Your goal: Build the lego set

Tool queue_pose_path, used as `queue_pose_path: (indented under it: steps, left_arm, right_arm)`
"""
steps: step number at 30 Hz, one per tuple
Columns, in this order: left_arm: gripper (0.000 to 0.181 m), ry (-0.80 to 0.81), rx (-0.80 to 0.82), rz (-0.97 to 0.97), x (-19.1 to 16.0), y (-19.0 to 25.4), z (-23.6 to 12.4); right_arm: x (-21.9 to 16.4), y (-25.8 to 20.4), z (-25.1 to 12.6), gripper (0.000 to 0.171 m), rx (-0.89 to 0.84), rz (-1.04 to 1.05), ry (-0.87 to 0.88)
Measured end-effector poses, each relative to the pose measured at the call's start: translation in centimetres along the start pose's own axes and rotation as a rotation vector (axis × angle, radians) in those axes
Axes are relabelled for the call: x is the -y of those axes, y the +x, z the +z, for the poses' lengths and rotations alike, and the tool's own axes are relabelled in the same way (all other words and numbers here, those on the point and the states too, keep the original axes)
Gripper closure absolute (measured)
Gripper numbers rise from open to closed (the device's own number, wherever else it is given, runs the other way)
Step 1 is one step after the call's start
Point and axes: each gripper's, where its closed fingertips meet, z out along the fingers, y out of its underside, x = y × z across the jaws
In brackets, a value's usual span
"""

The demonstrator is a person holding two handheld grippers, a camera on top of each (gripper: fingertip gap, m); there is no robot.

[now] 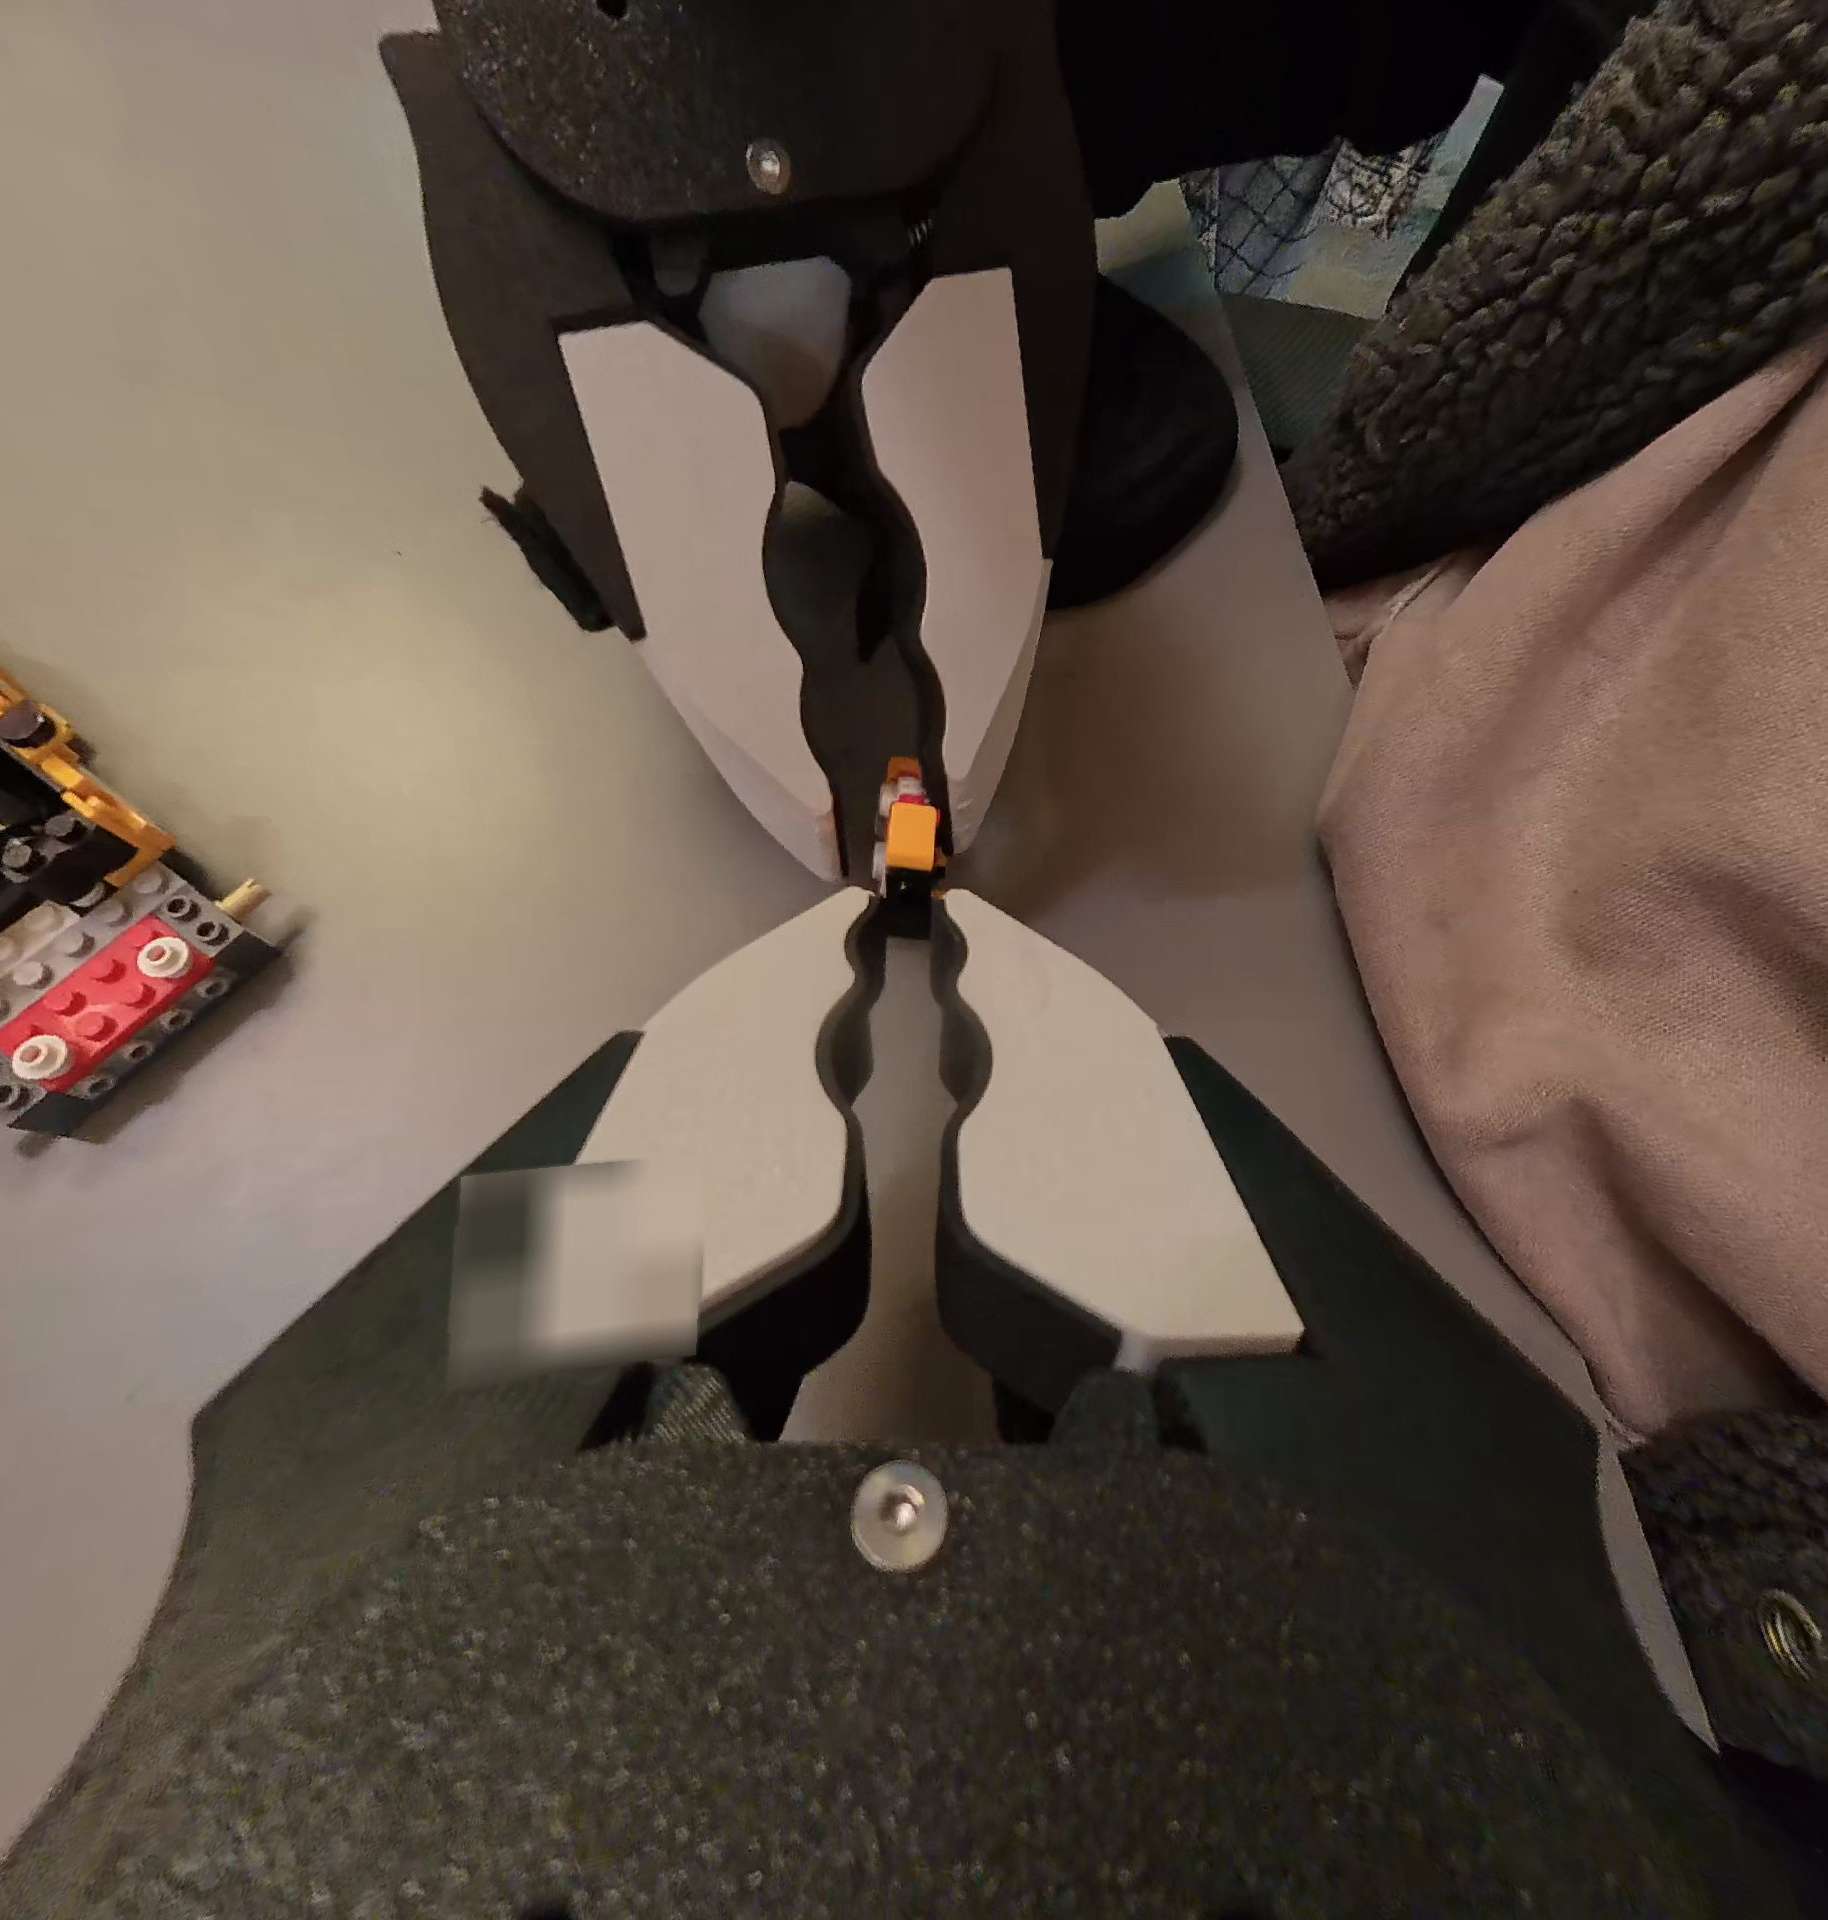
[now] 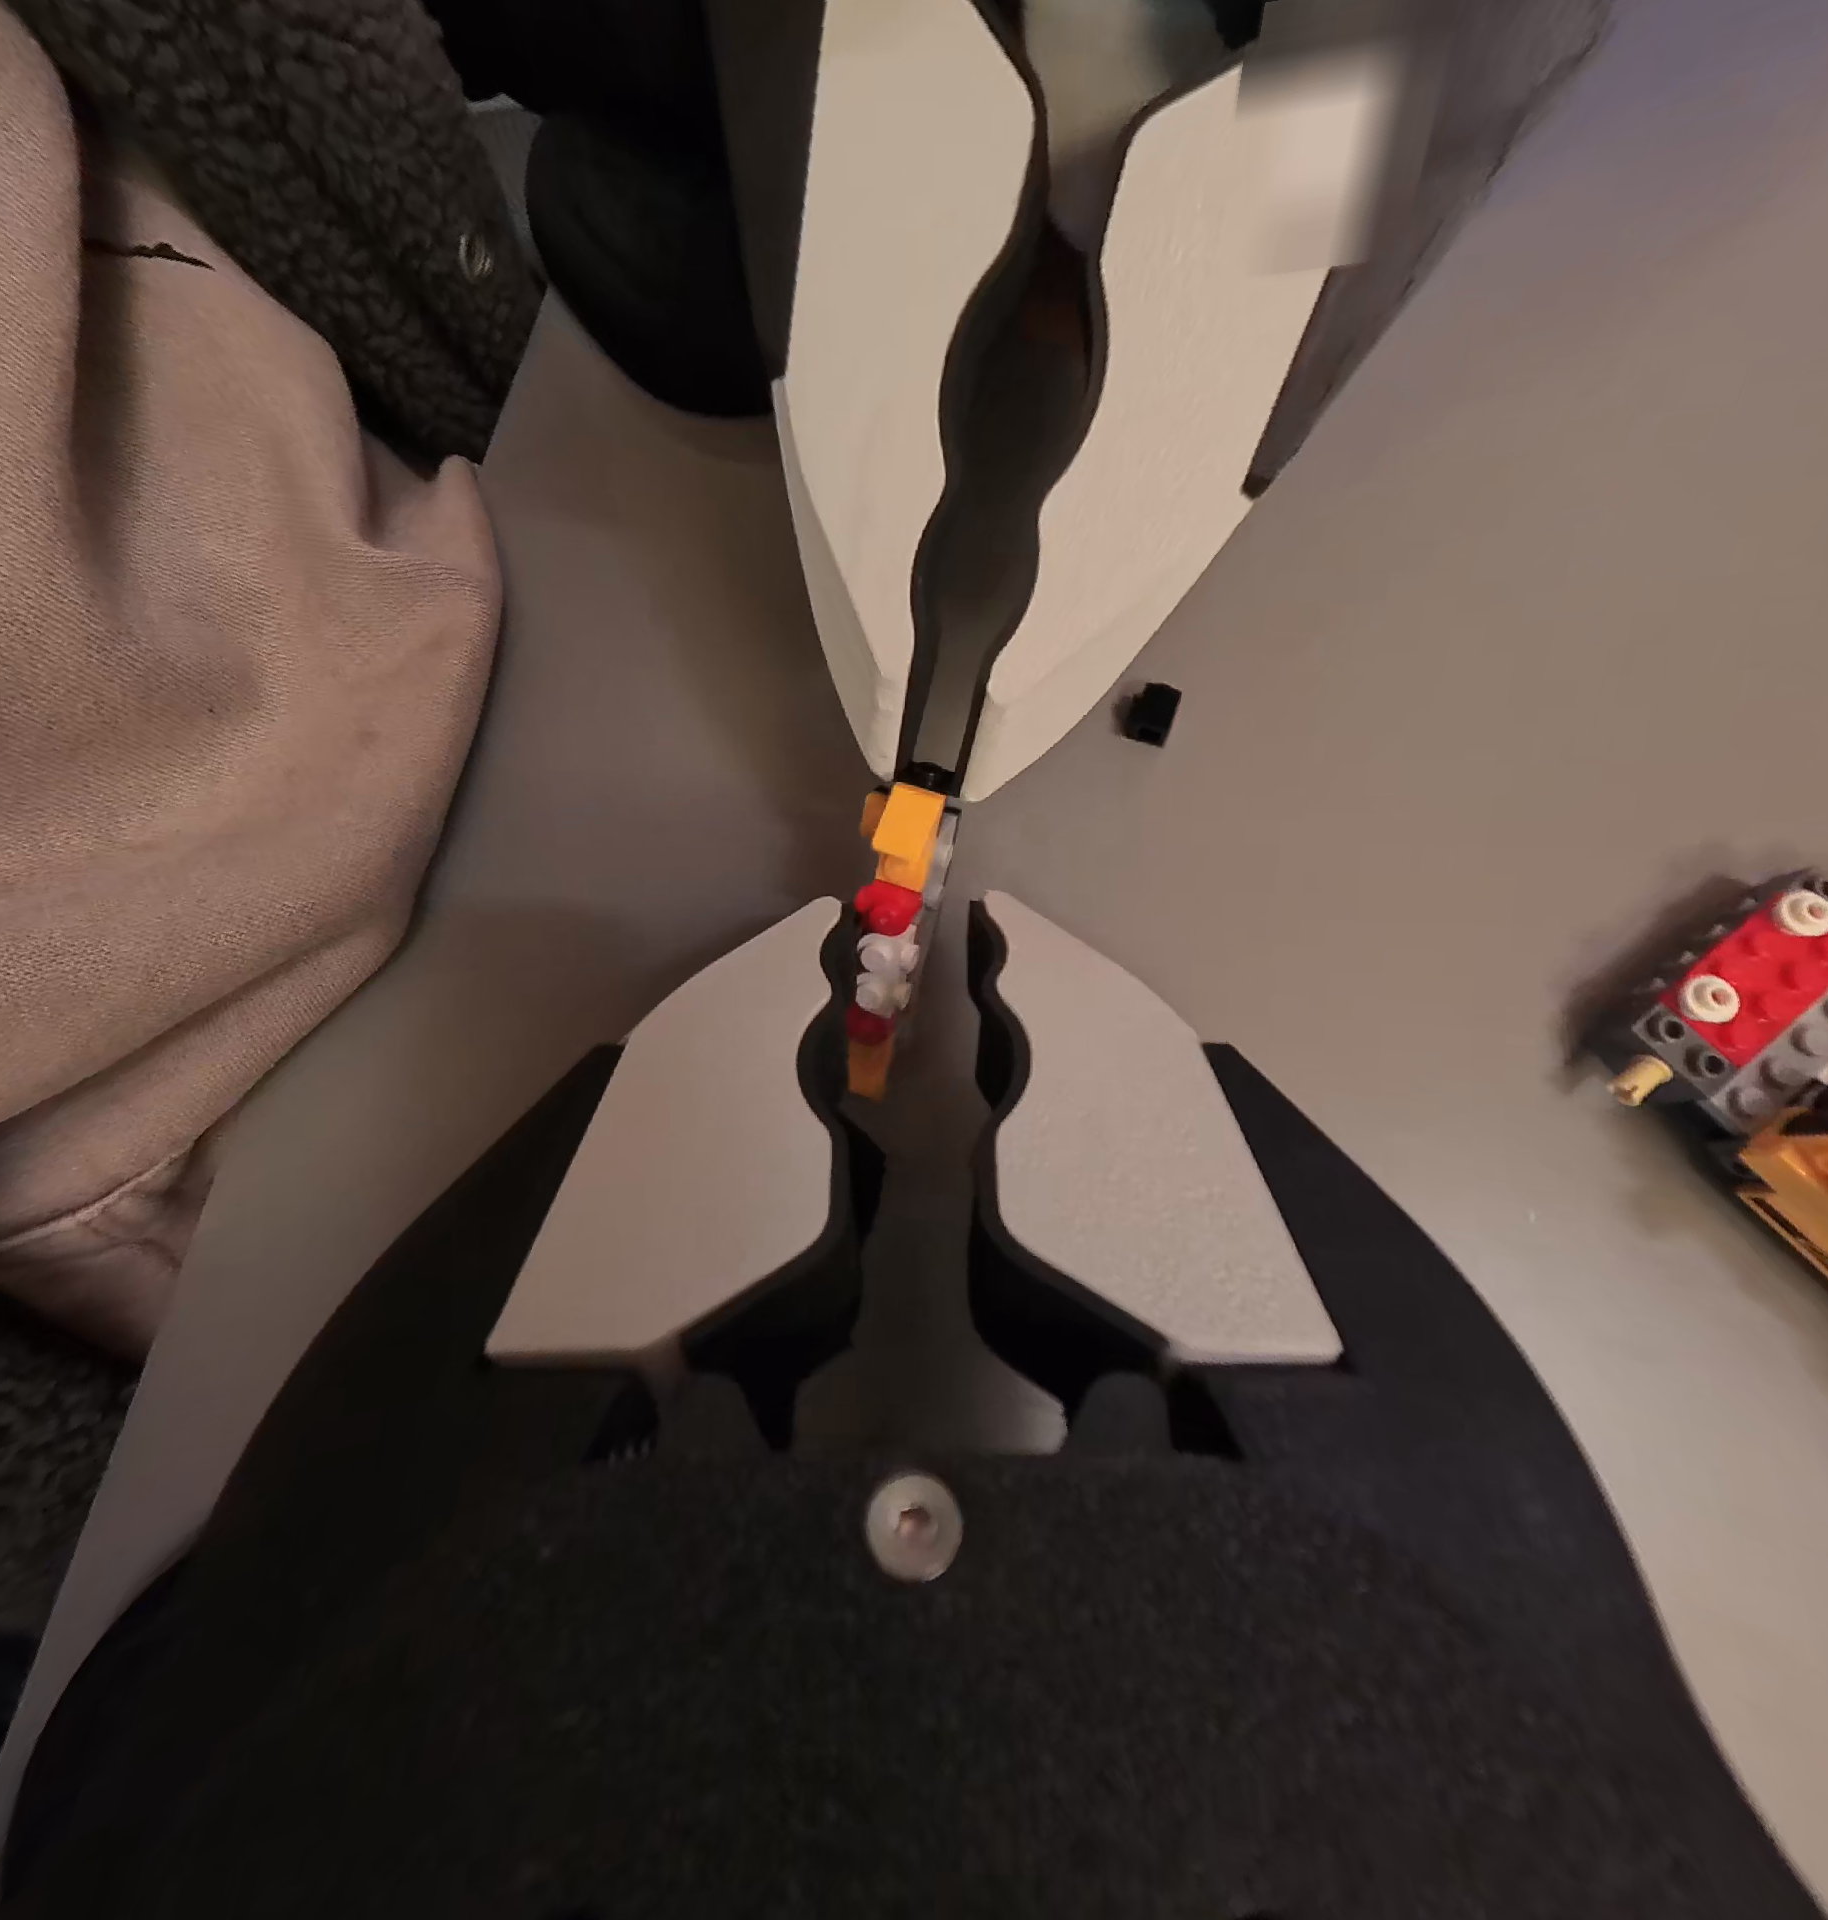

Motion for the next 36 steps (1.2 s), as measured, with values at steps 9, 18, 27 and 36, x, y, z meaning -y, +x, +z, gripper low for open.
queue_pose_path:
  steps: [9, 18, 27, 36]
  left_arm:
    - [0.174, 0.008, -0.015, 0.038, -0.1, 0.7, 0.7]
    - [0.173, 0.026, -0.016, 0.105, -0.1, 1.4, 1.6]
    - [0.174, 0.011, -0.032, 0.133, -0.1, 1.7, 1.8]
    - [0.174, 0.007, -0.032, 0.177, -0.2, 1.9, 1.9]
  right_arm:
    - [-0.6, -1.0, -0.2, 0.157, 0.059, 0.008, -0.001]
    - [-1.1, -1.9, -0.2, 0.158, 0.197, 0.012, -0.072]
    - [-1.3, -2.4, -0.1, 0.159, 0.262, 0.034, -0.149]
    - [-1.3, -2.7, 0.1, 0.159, 0.297, 0.055, -0.222]
